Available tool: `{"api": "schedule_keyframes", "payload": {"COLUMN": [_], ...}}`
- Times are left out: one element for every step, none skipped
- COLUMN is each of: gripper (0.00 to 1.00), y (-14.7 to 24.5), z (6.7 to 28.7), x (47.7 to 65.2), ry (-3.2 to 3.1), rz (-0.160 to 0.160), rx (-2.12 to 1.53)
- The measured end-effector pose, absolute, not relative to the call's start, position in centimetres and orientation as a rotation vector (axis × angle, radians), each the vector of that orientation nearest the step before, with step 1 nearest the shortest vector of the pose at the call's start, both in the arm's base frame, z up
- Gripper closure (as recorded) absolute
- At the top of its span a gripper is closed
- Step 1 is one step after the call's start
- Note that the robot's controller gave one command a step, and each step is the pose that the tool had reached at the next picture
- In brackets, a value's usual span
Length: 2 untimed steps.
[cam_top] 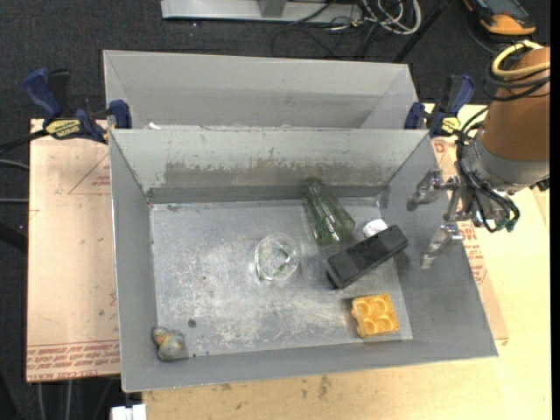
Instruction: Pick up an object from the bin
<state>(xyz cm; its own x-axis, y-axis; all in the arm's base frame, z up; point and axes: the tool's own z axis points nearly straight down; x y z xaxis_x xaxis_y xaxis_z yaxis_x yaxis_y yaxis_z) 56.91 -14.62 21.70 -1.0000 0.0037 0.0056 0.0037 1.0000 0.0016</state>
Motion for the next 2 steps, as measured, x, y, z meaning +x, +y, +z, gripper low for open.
{"api": "schedule_keyframes", "payload": {"gripper": [0.0, 0.0], "y": [-14.6, -14.0], "z": [22.1, 18.0], "x": [57.1, 57.9], "ry": [-3.143, -3.15], "rz": [0.0, 0.002], "rx": [-0.001, -0.089]}}
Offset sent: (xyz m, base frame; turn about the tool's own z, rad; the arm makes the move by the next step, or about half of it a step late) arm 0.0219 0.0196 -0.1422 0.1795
